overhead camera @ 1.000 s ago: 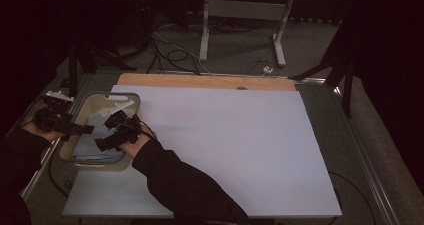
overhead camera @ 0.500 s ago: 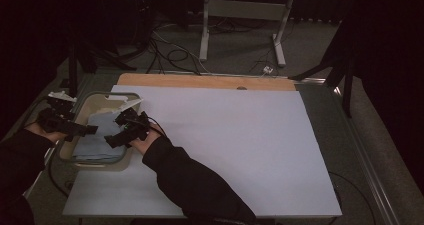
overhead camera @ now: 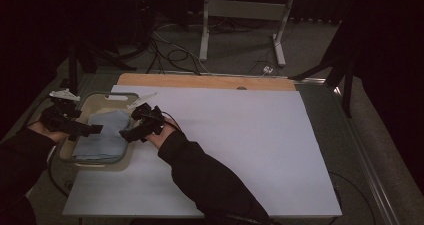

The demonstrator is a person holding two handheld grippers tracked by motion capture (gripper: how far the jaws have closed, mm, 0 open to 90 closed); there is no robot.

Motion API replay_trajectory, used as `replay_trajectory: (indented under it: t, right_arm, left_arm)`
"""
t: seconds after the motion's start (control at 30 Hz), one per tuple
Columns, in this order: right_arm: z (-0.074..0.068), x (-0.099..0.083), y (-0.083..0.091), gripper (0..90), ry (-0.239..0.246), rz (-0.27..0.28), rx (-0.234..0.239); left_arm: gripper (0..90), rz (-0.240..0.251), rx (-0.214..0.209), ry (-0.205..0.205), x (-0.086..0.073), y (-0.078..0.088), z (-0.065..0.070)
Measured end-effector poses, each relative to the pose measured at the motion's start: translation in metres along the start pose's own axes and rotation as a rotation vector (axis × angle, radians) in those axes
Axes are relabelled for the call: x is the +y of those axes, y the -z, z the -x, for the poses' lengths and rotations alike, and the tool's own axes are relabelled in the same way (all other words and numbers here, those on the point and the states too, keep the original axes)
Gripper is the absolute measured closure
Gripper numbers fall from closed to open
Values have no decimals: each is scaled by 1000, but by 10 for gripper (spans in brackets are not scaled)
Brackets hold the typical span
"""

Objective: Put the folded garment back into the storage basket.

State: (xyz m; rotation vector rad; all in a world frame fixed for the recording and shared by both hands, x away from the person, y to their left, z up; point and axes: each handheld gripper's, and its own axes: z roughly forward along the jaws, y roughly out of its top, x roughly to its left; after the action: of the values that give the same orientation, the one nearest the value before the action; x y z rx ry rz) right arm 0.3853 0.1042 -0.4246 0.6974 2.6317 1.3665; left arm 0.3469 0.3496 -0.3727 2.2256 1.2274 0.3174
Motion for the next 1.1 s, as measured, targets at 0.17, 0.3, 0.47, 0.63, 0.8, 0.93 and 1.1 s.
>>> replay_trajectory:
  t: [0.17,0.3,0.47,0.63,0.8,0.93,1.1]
  right_arm:
    - [10,-3,10,105,13,-11,-16]
    - [18,-6,16,105,38,-25,-16]
    - [27,-12,24,105,53,-46,-14]
    - [32,-16,31,107,78,-68,-19]
    - [41,-26,41,107,108,-91,-36]
    - [49,-37,47,107,102,-102,-28]
    - [56,-47,55,107,101,-100,14]
  left_arm:
    - [3,10,-17,-38,3,-1,11]
    - [3,25,-38,-71,8,-3,23]
    - [2,34,-58,-118,17,-9,42]
    - [2,53,-90,-159,24,-12,58]
    - [2,80,-133,-185,30,-21,78]
    - [2,76,-142,-222,31,-32,91]
    - [2,129,-170,-250,32,-40,106]
